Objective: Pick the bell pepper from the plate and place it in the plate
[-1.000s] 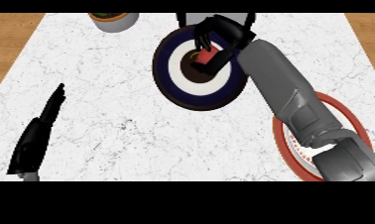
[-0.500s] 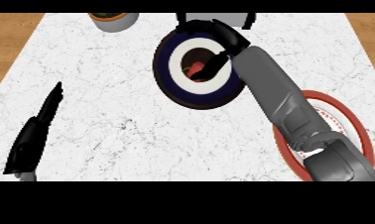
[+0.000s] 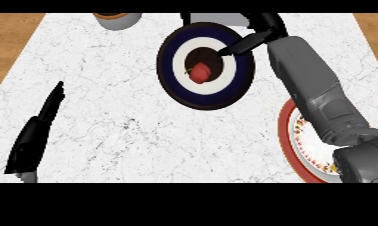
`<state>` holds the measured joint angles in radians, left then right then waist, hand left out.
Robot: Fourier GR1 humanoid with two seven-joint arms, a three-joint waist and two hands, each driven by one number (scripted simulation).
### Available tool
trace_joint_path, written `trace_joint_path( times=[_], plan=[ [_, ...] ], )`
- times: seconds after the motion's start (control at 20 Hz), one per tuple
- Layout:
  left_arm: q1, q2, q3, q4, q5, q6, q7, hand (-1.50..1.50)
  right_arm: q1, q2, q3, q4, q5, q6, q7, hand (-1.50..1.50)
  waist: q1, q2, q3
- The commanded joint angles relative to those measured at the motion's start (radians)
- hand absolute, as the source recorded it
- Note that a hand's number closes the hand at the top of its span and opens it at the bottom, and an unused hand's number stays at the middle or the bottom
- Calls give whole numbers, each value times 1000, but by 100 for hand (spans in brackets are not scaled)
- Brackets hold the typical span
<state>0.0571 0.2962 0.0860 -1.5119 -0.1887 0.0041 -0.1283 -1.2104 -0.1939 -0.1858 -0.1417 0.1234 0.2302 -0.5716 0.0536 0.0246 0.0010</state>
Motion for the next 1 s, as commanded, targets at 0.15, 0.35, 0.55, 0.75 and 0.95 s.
trace_joint_path(
  times=[0.15, 0.35, 0.55, 0.75, 0.95],
  plan=[
    [-62, -12, -12, 26, -8, -1, 13, 0, 67, -133, -117, 30, -112, 190, -43, -150, 9, 15, 2],
    [-81, -9, -17, 19, -9, -8, 3, 0, 117, -204, -120, 14, -109, 247, -127, -150, 34, 33, 5],
    [-38, -9, -13, 29, -4, -15, -30, 0, 128, -284, -113, -3, -96, 306, -148, -150, 51, 32, 4],
    [-51, -4, -22, 6, -16, -15, -21, 0, 159, -281, -108, -6, -89, 303, -166, -150, 66, 35, 6],
    [-62, -18, -23, 23, -10, -12, -28, 0, 165, -322, -123, -6, -101, 316, -148, -150, 68, 38, 7]
  ],
)
